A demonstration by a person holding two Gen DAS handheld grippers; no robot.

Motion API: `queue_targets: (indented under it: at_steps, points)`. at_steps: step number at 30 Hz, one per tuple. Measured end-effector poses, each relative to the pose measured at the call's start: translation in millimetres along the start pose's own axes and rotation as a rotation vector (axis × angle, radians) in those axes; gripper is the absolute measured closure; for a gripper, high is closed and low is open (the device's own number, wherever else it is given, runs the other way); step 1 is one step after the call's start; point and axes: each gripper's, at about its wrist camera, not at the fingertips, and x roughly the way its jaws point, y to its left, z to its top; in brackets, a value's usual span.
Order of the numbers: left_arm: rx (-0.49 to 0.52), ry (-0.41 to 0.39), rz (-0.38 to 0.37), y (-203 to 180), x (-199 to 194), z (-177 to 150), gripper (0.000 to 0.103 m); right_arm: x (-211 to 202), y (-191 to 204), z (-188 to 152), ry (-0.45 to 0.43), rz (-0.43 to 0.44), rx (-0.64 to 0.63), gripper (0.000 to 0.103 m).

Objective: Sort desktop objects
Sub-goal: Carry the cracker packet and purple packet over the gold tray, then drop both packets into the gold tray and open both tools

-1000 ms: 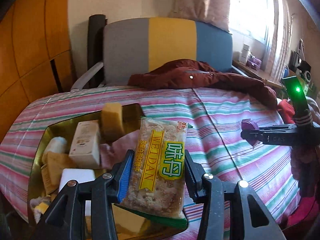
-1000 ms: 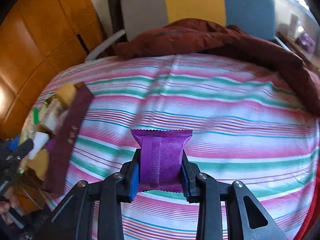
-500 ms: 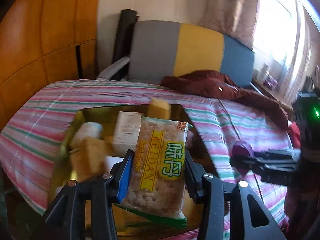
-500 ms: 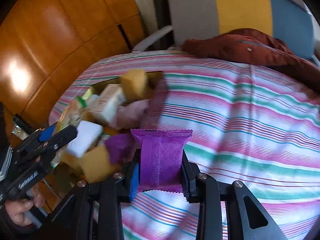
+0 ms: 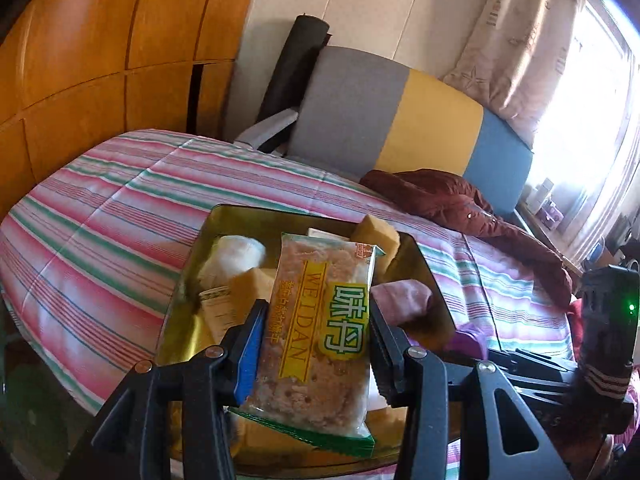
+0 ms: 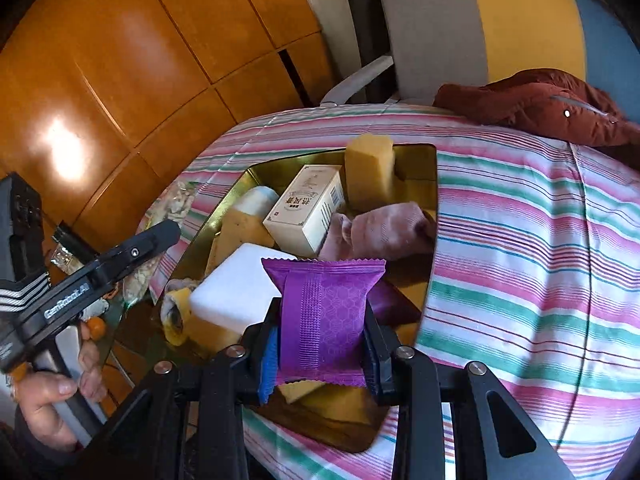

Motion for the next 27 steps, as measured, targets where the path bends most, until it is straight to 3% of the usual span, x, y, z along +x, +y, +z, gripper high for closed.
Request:
queue_targets:
  at_steps: [14, 17, 21, 23, 27]
  points:
    - [0.033, 0.041, 0.013, -14, 41, 10, 0.056, 18, -3, 24, -0.020, -0.047, 0.036, 0.064]
    - [0.033, 0.044, 0.027, -13, 45, 10, 0.055, 22, 1, 26, -0.022, -0.051, 0.018, 0.051]
    - [0.036, 0.039, 0.050, -12, 46, 11, 0.043, 26, 4, 26, -0.026, -0.061, 0.001, 0.048]
    - [0.026, 0.035, 0.059, -9, 44, 11, 0.035, 26, 3, 24, -0.030, -0.066, 0.008, 0.039]
    - [0.024, 0.012, 0.109, -7, 34, 14, 0.021, 21, 6, 17, -0.039, -0.085, -0.004, 0.032]
